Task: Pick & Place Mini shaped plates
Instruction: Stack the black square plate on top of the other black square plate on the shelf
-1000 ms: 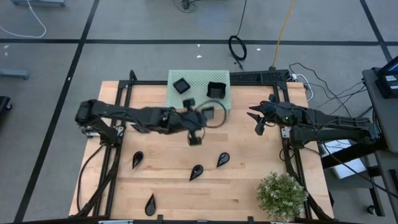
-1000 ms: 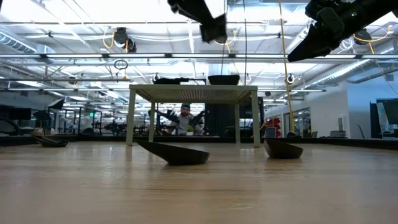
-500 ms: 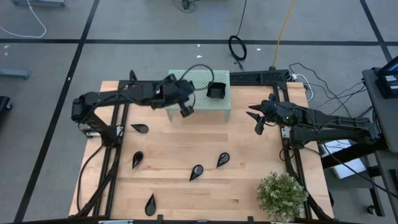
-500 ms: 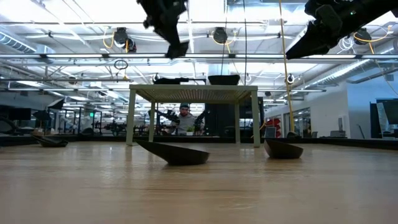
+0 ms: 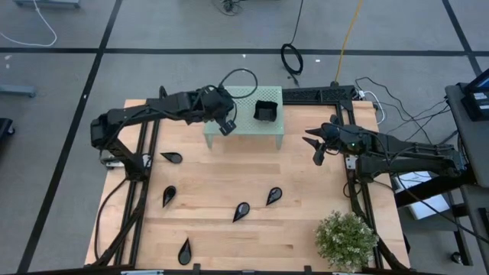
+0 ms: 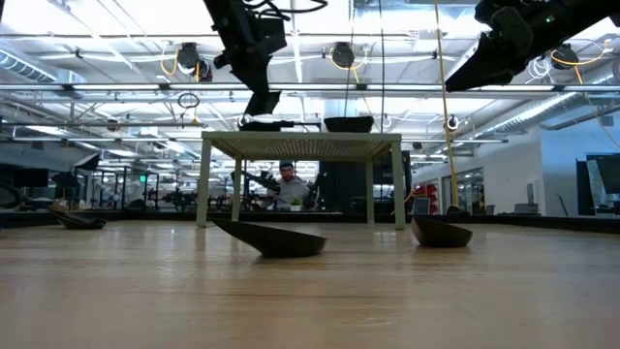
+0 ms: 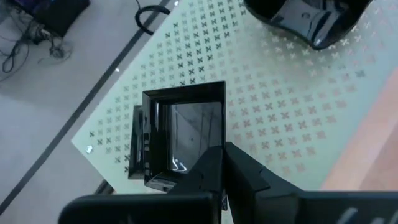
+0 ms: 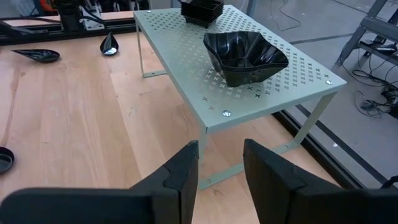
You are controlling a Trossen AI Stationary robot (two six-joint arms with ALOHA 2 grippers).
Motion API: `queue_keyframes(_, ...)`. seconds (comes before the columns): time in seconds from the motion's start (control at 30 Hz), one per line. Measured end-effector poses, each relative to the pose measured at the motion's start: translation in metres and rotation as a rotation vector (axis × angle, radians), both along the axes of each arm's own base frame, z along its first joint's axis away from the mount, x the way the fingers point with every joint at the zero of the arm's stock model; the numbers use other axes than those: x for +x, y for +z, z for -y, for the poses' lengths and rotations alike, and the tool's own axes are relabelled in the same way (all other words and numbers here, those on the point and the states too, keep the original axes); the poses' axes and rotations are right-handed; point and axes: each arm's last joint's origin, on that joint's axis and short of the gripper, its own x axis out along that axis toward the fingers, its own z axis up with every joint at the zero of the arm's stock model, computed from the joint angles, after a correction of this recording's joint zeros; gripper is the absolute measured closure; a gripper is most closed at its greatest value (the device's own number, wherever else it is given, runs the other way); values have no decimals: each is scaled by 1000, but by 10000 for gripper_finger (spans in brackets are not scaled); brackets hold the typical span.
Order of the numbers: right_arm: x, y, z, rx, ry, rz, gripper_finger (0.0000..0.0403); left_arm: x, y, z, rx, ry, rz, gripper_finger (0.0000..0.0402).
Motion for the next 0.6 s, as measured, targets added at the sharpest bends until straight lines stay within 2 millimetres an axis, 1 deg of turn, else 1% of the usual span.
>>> queue_keyframes(0.1,0,0,0,0,0,0,287,3,-4,-3,-7,13,-3,397)
queue_keyframes(0.2,0,0,0,0,0,0,287,3,-11,-6,-19,26,-47,391)
queue_keyframes(0.37,0,0,0,0,0,0,287,8,-15,-7,16,44,-60,397)
queue_keyframes(0.5,0,0,0,0,0,-1,287,9,-17,-7,23,50,-75,389)
queue_keyframes(0.6,0,0,0,0,0,-1,287,11,-19,-7,22,49,-80,392)
